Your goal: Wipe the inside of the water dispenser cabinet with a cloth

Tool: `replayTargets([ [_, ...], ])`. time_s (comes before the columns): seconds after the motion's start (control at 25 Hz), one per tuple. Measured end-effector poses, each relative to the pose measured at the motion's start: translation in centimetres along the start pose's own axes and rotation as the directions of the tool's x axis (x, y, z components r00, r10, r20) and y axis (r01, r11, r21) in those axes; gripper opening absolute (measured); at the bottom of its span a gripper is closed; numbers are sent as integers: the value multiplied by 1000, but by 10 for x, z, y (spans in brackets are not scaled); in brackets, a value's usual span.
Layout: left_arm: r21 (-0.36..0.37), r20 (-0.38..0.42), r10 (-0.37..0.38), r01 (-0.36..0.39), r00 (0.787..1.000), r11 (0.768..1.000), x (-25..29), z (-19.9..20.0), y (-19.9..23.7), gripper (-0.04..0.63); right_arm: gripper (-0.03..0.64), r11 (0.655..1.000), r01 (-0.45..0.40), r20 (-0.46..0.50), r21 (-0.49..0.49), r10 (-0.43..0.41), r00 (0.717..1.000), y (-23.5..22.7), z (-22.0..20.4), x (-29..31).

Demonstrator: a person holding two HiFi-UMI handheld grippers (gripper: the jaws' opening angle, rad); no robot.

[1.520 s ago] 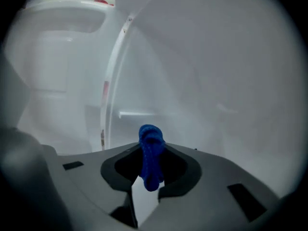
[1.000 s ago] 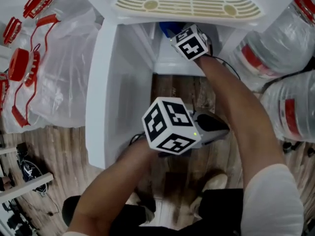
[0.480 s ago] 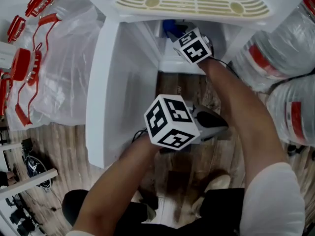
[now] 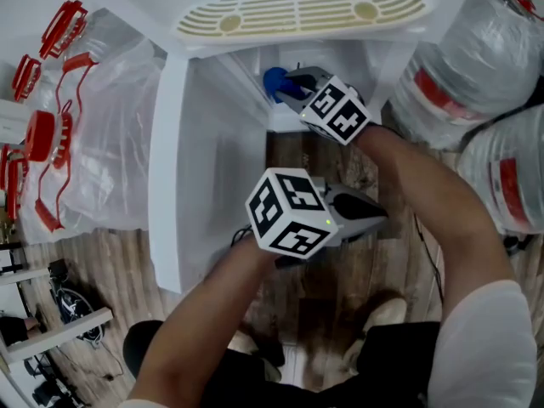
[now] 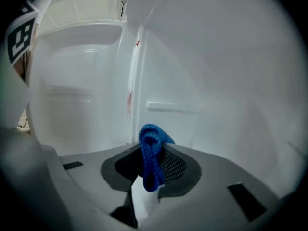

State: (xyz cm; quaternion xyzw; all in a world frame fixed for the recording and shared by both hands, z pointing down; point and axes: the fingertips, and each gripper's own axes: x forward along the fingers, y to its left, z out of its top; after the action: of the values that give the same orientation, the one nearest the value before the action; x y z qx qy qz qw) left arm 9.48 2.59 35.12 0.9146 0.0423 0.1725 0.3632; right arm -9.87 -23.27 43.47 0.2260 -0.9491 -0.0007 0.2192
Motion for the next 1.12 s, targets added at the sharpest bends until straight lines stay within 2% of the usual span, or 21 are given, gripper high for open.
replayTargets([
  [0.16, -9, 11, -7, 7, 1000, 1000, 1, 3, -2, 0, 86, 993, 112, 47, 21, -113, 992, -38, 18, -3],
  [0.36, -17, 18, 9, -9, 1000, 1000, -2, 1, 1, 0, 87, 968, 248, 80, 23, -249, 965, -82, 39, 2],
  [0.48, -27, 17, 11, -10, 1000, 1000, -3, 0, 0, 0, 87, 956, 293, 81, 27, -294, 952, -99, 40, 4],
  [0.8, -29, 17, 13, -13, 1000, 999, -5, 2, -3, 0, 87, 984, 178, 111, 8, -178, 978, -65, 51, 7],
  [1.12, -27, 30, 15, -15, 999, 1000, -9, 4, -4, 0, 87, 998, 56, 164, -15, -52, 985, -14, 49, -15],
])
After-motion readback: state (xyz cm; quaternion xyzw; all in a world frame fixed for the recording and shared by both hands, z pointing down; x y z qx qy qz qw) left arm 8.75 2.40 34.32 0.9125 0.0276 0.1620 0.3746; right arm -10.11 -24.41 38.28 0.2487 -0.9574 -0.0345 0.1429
